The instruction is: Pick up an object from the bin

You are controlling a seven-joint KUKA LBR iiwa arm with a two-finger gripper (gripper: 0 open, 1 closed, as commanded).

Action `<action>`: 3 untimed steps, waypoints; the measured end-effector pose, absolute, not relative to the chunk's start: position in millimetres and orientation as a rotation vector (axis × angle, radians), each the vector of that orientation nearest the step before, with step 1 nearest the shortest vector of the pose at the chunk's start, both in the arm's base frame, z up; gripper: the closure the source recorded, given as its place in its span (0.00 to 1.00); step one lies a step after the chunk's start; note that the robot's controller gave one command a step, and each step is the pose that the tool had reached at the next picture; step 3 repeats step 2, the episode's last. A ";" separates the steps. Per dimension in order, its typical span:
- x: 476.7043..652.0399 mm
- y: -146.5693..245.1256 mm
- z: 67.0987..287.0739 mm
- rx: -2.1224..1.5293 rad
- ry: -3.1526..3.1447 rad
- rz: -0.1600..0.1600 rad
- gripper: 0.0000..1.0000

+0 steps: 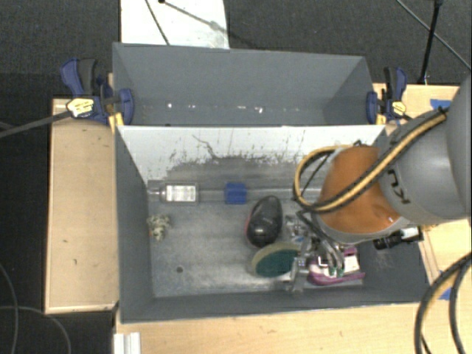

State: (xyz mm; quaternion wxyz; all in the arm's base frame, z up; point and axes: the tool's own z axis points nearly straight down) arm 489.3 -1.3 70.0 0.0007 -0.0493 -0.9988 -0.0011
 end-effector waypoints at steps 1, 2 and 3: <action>490.5 -3.9 70.0 -0.153 -3.139 0.000 1.00; 527.8 -27.8 204.3 0.000 -3.154 0.002 1.00; 527.8 -27.8 204.3 0.000 -3.154 0.002 1.00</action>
Offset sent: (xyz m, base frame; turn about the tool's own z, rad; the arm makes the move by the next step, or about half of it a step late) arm 0.0000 0.0000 0.0000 0.0000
